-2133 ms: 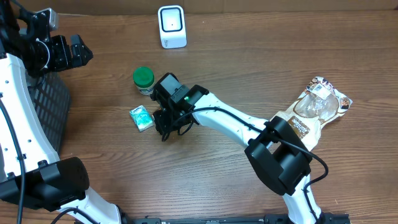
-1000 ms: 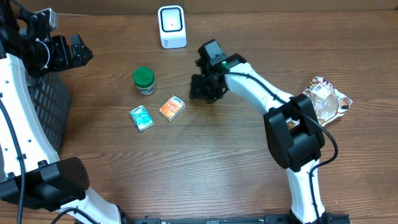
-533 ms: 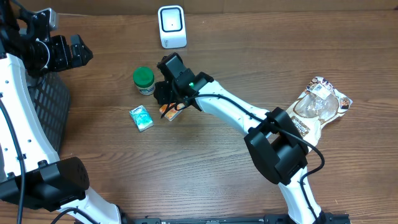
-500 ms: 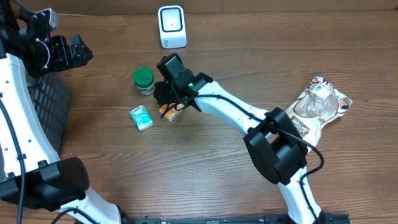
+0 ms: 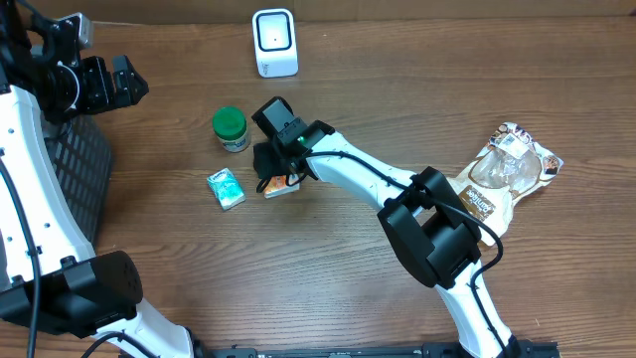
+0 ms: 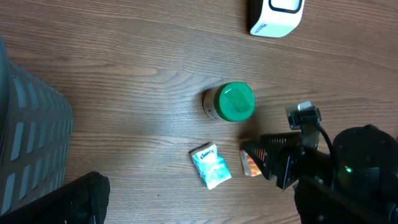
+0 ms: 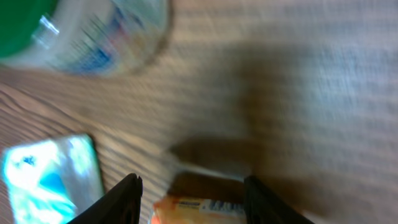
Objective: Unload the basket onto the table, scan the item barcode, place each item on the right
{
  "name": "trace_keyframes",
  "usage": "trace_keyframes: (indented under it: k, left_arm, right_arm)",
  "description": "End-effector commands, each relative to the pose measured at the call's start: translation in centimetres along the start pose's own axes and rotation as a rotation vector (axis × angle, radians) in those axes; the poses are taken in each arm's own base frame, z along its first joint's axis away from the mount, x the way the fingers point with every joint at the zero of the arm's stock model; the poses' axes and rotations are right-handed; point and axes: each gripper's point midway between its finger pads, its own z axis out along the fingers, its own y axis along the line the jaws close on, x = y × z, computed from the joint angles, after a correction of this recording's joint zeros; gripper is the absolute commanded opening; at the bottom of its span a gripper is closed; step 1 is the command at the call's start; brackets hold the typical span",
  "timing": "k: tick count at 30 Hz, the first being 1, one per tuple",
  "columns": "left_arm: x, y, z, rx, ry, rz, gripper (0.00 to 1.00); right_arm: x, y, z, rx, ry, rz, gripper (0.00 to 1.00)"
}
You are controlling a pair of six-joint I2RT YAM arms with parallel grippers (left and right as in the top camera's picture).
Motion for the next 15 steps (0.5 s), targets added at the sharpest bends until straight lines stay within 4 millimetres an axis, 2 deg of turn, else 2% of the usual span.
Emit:
trace_keyframes:
  k: [1, 6, 12, 15]
  left_arm:
    - [-0.3, -0.3, -1.3, -0.005, -0.036, 0.03, 1.0]
    - [-0.3, -0.3, -1.3, -0.005, -0.036, 0.03, 0.99]
    - [-0.3, -0.3, -1.3, -0.005, -0.036, 0.03, 1.0]
    - [-0.3, -0.3, -1.3, -0.005, -0.036, 0.03, 0.99]
  right_arm:
    - [0.4, -0.2, -0.2, 0.012, 0.034, 0.01, 0.52]
    - [1.8, -1.4, -1.4, 0.039, 0.108, 0.03, 0.53]
    - [1.1, -1.5, -4.7, 0.046, 0.094, -0.013, 0.54]
    - [0.7, -0.9, -6.6, 0.035, 0.075, -0.022, 0.58]
